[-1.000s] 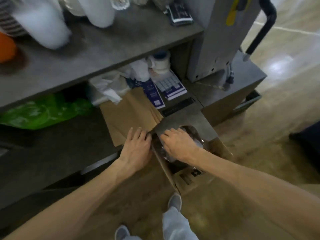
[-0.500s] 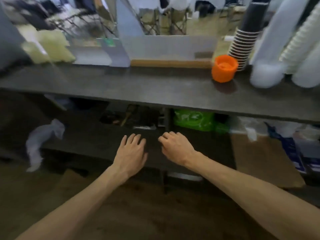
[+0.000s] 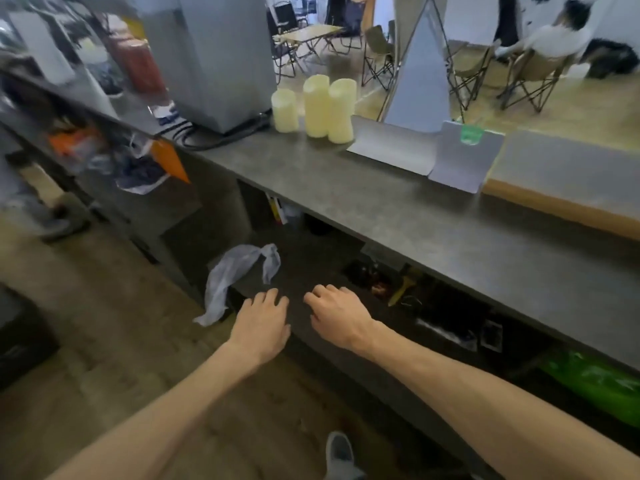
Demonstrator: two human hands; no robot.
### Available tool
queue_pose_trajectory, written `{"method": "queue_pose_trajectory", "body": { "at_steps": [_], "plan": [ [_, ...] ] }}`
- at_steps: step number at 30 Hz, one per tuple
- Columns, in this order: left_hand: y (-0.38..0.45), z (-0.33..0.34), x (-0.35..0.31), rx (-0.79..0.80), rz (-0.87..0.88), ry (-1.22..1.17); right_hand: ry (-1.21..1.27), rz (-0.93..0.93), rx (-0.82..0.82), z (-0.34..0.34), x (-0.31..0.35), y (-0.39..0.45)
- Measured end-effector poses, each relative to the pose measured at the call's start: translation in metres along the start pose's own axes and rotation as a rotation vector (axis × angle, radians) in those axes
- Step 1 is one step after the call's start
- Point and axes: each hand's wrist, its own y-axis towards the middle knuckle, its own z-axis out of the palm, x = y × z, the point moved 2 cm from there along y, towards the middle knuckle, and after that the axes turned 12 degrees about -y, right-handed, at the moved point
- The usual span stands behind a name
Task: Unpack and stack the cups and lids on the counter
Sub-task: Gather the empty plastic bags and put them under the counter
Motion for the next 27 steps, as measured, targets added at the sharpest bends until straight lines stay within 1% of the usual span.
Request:
{"method": "queue_pose_trajectory", "body": {
  "at_steps": [4, 7, 9, 12, 15, 17, 19, 21, 22, 24, 27],
  "plan": [
    [0.050, 0.006, 0.048, 0.074, -0.121, 0.014, 0.017, -0.094, 0.032, 0.020, 0.004, 0.081],
    [0.086, 0.008, 0.087, 0.104, -0.163, 0.055, 0.000, -0.121, 0.067, 0.038, 0.008, 0.138],
    [0.107, 0.009, 0.111, 0.144, -0.202, 0.032, -0.012, -0.132, 0.100, 0.049, 0.012, 0.171],
    [0.140, 0.018, 0.152, 0.231, -0.278, -0.042, -0.046, -0.119, 0.155, 0.067, 0.019, 0.210],
    [0.178, 0.035, 0.197, 0.335, -0.312, -0.055, -0.143, -0.089, 0.234, 0.088, 0.027, 0.249],
    [0.204, 0.051, 0.228, 0.378, -0.348, -0.065, -0.154, -0.044, 0.289, 0.106, 0.033, 0.276],
    [0.225, 0.066, 0.252, 0.449, -0.328, -0.063, -0.075, 0.034, 0.373, 0.126, 0.035, 0.301],
    [0.240, 0.081, 0.268, 0.515, -0.273, -0.091, 0.093, 0.170, 0.470, 0.147, 0.033, 0.322],
    [0.244, 0.088, 0.274, 0.536, -0.241, -0.120, 0.213, 0.261, 0.486, 0.154, 0.032, 0.327],
    [0.253, 0.096, 0.283, 0.539, -0.153, -0.176, 0.380, 0.385, 0.459, 0.170, 0.029, 0.331],
    [0.260, 0.092, 0.287, 0.480, 0.000, -0.280, 0.482, 0.415, 0.450, 0.180, 0.030, 0.328]
  ]
}}
